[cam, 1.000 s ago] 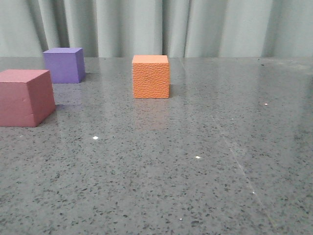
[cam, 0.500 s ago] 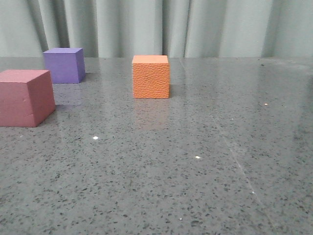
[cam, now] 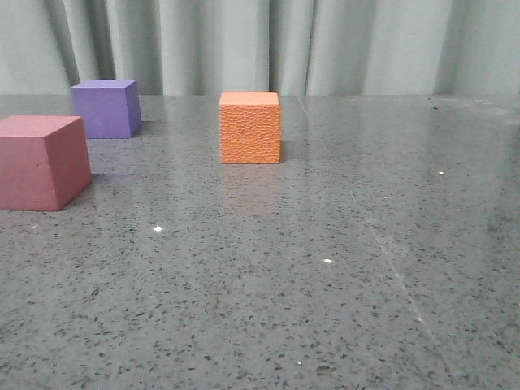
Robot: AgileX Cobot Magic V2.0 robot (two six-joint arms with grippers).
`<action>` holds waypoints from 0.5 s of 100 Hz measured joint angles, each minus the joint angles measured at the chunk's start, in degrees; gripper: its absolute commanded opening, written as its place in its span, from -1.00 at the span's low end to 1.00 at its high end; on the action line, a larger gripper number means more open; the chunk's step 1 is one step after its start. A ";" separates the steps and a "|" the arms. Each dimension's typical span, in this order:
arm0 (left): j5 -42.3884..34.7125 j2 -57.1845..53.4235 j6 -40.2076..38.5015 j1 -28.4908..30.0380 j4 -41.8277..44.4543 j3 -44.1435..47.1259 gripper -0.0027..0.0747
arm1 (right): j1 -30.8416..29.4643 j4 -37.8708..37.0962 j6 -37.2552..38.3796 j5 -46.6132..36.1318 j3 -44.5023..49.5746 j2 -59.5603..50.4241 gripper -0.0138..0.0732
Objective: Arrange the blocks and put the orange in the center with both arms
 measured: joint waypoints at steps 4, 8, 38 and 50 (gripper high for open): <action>0.00 0.00 0.00 0.00 0.00 0.00 -0.98 | -0.13 0.31 0.00 -2.51 3.18 -1.68 -0.84; 0.00 0.00 0.00 0.00 0.00 0.00 -0.98 | -0.54 0.43 0.00 -5.55 6.21 -3.30 -0.84; 0.00 0.00 0.00 0.00 0.00 0.00 -0.98 | -10.47 5.21 0.00 -18.26 17.55 -7.49 -0.84; -0.10 0.00 0.00 0.00 0.00 0.00 -0.98 | -13.25 5.97 0.00 -19.08 17.62 -7.49 -0.84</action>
